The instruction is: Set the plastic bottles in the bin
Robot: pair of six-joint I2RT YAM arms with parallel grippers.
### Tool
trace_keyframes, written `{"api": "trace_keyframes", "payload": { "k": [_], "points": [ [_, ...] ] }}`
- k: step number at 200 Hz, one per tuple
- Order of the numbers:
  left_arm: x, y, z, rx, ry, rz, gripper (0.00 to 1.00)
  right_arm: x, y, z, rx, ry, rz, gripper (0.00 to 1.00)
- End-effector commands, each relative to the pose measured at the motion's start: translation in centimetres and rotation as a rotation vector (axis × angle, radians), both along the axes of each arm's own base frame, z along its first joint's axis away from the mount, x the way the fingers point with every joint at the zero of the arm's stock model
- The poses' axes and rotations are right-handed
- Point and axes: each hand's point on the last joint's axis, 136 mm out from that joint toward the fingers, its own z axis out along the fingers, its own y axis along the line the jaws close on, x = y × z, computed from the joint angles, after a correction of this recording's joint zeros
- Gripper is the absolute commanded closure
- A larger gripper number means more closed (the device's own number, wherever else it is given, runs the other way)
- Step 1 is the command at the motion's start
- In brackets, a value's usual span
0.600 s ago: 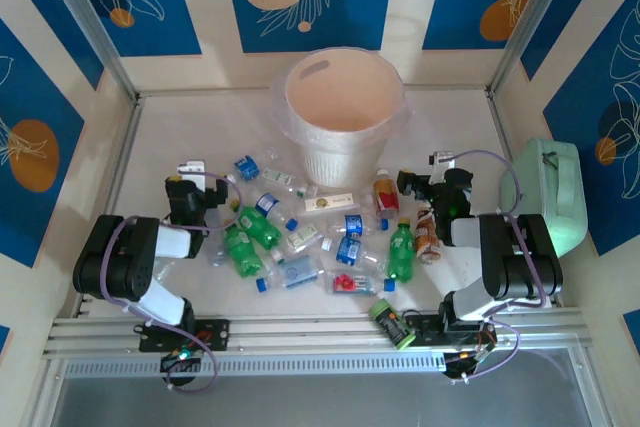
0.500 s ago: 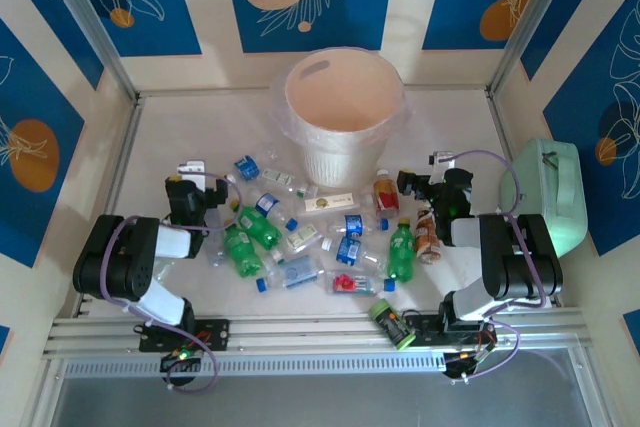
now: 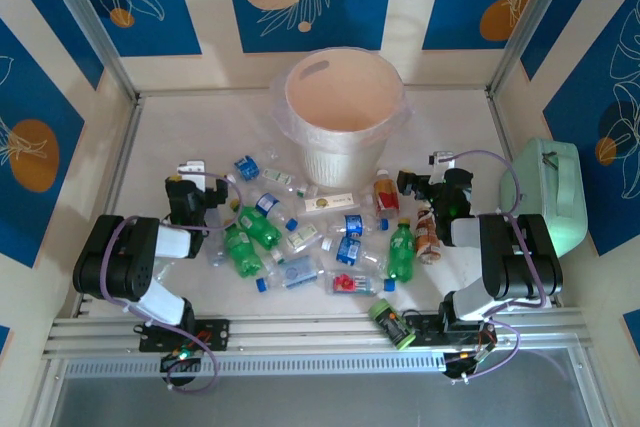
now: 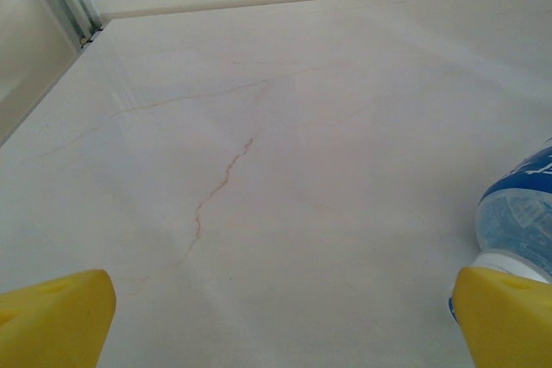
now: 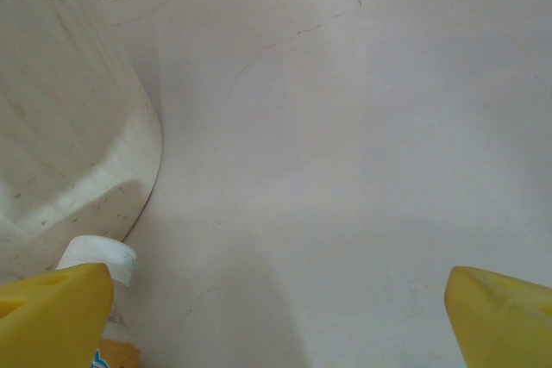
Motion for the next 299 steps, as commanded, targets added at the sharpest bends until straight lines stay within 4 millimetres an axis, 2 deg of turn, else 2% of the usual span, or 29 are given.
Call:
{"api": "trace_keyframes", "payload": {
  "k": [1, 14, 37, 52, 61, 62, 77, 88, 96, 105, 117, 128, 148, 154, 166, 175, 181, 187, 192, 197, 207, 214, 228, 241, 255, 299],
  "points": [
    [0.7, -0.3, 0.8, 0.014, -0.03, -0.002, 0.0, 0.9, 0.1, 1.1, -0.021, -0.045, 0.007, 0.01],
    [0.6, -0.3, 0.8, 0.013, -0.032, -0.002, 0.0, 0.9, 0.0, 1.2, -0.025, -0.047, -0.001, 0.01],
    [0.6, -0.3, 0.9, 0.016, -0.035, 0.0, 0.0, 1.0, -1.8, 1.8, -0.037, -0.025, -0.129, 0.01],
    [0.6, 0.0, 1.4, 0.021, -0.042, 0.025, 0.0, 0.9, -2.6, 2.7, -0.031, 0.04, -0.169, 0.01],
    [0.5, -0.4, 1.8, 0.026, -0.031, 0.004, 0.0, 0.8, -3.3, 4.0, 0.002, 0.091, -0.239, 0.01],
    [0.6, -0.5, 2.1, 0.032, -0.039, -0.001, 0.0, 0.4, -3.5, 3.9, 0.005, 0.113, -0.251, 0.01],
    [0.7, -1.4, 5.6, 0.147, -0.015, 0.05, 0.0, -2.4, -4.9, 7.9, 0.113, 0.245, -0.419, 0.01],
    [0.1, -0.8, 10.3, 0.137, -0.05, 0.169, 0.0, -4.8, -4.9, 10.1, 0.197, 0.255, -0.464, 0.01],
    [-0.8, -0.3, 12.9, 0.024, -0.051, 0.232, 0.0, -6.7, -5.7, 10.2, 0.276, 0.235, -0.56, 0.01],
    [-2.1, -0.3, 14.1, -0.101, 0.008, 0.264, 0.0, -9.7, -7.0, 8.2, 0.434, 0.267, -0.718, 0.01],
    [-3.0, -2.4, 15.3, -0.216, 0.076, 0.186, 0.0, -10.5, -5.8, 8.2, 0.57, 0.284, -0.579, 0.04],
    [-4.1, -4.1, 15.2, -0.266, 0.156, 0.149, 0.02, -12.4, -5.2, 8.2, 0.56, 0.405, -0.569, 0.04],
    [-6.2, -6.6, 14.2, -0.329, 0.263, 0.095, 0.07, -15.8, -4.8, 8.3, 0.334, 0.633, -0.648, 0.03],
    [-6.8, -7.2, 13.8, -0.35, 0.287, 0.076, 0.08, -16.6, -5.0, 9.0, 0.264, 0.668, -0.687, 0.01],
    [-7.6, -8.4, 13.4, -0.385, 0.33, 0.041, 0.09, -17.3, -4.6, 10.2, 0.148, 0.705, -0.711, 0.01],
    [-8.1, -9.2, 13.1, -0.406, 0.357, 0.018, 0.1, -17.2, -3.6, 10.7, 0.079, 0.703, -0.654, 0.01],
    [-8.2, -9.8, 13.1, -0.422, 0.37, 0.0, 0.11, -16.8, -2.6, 10.4, 0.065, 0.701, -0.582, 0.01],
    [-8.3, -10.2, 13.2, -0.437, 0.379, -0.014, 0.12, -16.3, -0.7, 9.8, 0.083, 0.714, -0.443, 0.01],
    [-8.3, -10.5, 13.4, -0.452, 0.382, -0.023, 0.12, -16.4, -0.1, 9.2, 0.103, 0.739, -0.407, 0.01],
    [-8.3, -10.8, 13.7, -0.465, 0.383, -0.034, 0.13, -16.7, 0.0, 8.6, 0.129, 0.783, -0.409, 0.01],
    [-8.1, -11.2, 14.3, -0.483, 0.378, -0.048, 0.15, -17.1, 0.3, 7.3, 0.163, 0.904, -0.418, 0.1],
    [-7.9, -11.4, 14.9, -0.493, 0.372, -0.051, 0.15, -17.5, 0.2, 6.7, 0.146, 0.99, -0.448, 0.17],
    [-7.7, -11.6, 15.9, -0.508, 0.36, -0.059, 0.16, -17.6, 0.0, 5.7, 0.079, 1.093, -0.491, 0.22],
    [-7.6, -11.8, 16.6, -0.518, 0.35, -0.068, 0.16, -17.5, -0.2, 5.2, 0.018, 1.112, -0.509, 0.23],
    [-7.4, -12.0, 16.9, -0.524, 0.347, -0.076, 0.16, -17.6, -0.1, 4.7, 0.032, 1.138, -0.515, 0.23],
    [-7.6, -12.6, 15.1, -0.543, 0.397, -0.082, 0.19, -18.0, 0.7, 1.9, 0.104, 1.234, -0.501, 0.24]
  ]
}}
